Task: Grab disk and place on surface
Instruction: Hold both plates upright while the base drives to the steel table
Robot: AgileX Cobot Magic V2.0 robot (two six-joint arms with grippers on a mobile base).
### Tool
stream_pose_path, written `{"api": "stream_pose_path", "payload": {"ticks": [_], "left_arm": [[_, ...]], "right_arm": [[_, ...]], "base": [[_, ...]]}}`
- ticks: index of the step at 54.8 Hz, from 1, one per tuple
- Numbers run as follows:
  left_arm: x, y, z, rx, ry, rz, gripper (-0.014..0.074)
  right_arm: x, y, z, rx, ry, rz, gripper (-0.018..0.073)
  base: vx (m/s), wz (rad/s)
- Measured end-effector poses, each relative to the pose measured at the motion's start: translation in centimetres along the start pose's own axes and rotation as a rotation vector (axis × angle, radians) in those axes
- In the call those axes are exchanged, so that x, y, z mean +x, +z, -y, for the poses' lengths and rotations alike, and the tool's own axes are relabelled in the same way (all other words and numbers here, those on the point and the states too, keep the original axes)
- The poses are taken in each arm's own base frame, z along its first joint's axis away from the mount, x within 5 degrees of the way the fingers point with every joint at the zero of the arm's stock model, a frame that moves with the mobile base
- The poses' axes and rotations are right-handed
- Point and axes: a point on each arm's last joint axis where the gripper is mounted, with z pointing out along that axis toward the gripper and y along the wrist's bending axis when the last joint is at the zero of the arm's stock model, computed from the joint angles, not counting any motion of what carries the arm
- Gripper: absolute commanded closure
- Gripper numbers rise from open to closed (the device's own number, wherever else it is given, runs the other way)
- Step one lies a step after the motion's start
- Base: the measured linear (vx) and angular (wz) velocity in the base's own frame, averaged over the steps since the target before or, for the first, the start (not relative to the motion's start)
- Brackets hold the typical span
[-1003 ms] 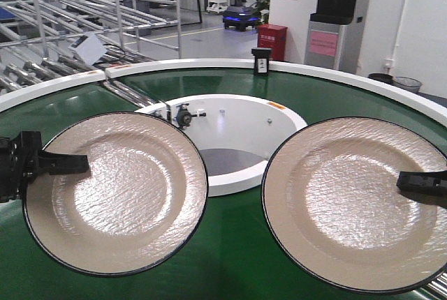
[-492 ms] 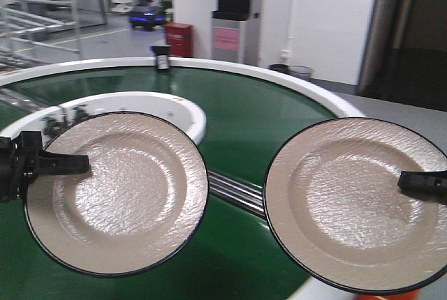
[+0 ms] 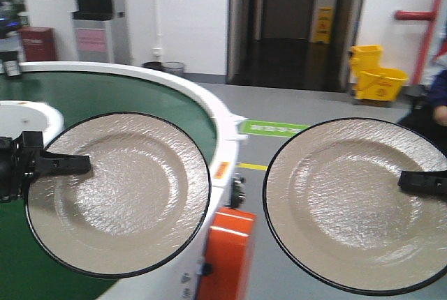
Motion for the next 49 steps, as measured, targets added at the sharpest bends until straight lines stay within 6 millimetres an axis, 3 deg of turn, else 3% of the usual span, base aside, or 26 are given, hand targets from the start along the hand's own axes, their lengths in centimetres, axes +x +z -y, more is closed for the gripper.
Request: {"api": "stream_pose_path", "payload": {"ticks": [27,49], "left_arm": [[0.00,0.00,0.00,0.000,0.000,0.000,0.0598],[0.01,0.00,0.00,0.000,0.000,-0.001,0.0598]], "right_arm": [[0.01,0.00,-0.01,-0.001,0.000,-0.001,0.0568],[0.09,0.00,-0.08,-0.009,0.000,-0.010,0.0568]], "base": [[-0.06,-0.57],[0.14,-0.63]]}}
